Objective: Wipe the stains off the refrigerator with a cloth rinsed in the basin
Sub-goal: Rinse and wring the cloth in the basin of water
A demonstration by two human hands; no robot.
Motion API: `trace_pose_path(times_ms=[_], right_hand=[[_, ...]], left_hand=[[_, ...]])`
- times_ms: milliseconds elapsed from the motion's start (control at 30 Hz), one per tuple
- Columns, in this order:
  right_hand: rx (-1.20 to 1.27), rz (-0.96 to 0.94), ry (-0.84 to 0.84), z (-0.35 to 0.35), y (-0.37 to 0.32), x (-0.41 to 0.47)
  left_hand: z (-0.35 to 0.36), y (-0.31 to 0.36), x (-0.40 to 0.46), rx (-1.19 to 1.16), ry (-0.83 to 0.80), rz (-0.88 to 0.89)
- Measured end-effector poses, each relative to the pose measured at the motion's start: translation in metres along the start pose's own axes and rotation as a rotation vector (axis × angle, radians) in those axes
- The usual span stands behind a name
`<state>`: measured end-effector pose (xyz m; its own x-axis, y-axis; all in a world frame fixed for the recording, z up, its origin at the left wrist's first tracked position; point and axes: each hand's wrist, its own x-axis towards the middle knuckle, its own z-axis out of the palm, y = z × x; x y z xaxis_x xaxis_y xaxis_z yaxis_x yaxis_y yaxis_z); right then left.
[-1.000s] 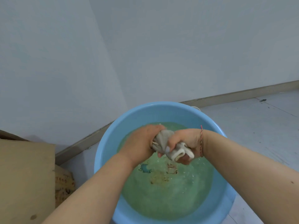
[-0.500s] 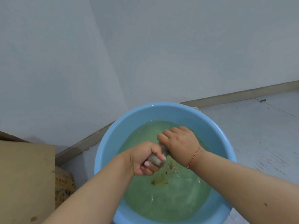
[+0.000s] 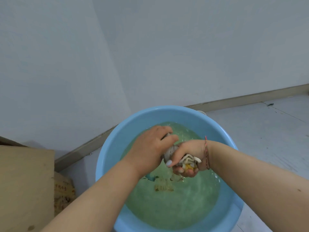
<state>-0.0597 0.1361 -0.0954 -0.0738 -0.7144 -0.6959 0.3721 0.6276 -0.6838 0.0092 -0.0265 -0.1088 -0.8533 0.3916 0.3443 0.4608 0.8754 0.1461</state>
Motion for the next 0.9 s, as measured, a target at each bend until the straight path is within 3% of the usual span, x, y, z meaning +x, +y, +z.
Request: trace_pose_path(times_ms=[67,167,300,400,467,567,667,900], right_hand=[[-0.181,-0.023,0.136,0.008,-0.005,0.004],[-0.857,-0.052,0.555,0.018,-0.012,0.009],[-1.289,-0.097,0.827,0.023,0.001,0.019],[-1.420,-0.236,0.946,0.016,0.013,0.025],[-1.532,-0.434,1.075,0.008,0.018,0.028],[-1.549,-0.655,1.239,0.000,0.018,0.027],[-1.565,-0.777,1.271,-0.008,0.016,0.024],[-1.592,-0.971,1.335,-0.018,0.014,0.015]], left_hand=[[-0.001,0.005,0.003,0.084,-0.081,-0.090],[-0.001,0.013,0.006,0.151,-0.296,-0.333],[0.012,0.020,0.007,-0.015,-0.412,-0.534],[0.016,0.025,0.007,-0.199,-0.409,-0.656],[0.017,0.028,0.009,-0.314,-0.379,-0.733],[0.015,0.031,0.014,-0.691,-0.292,-0.942],[0.008,0.034,0.016,-1.047,-0.266,-1.076],[0.006,0.038,0.018,-1.466,-0.324,-1.142]])
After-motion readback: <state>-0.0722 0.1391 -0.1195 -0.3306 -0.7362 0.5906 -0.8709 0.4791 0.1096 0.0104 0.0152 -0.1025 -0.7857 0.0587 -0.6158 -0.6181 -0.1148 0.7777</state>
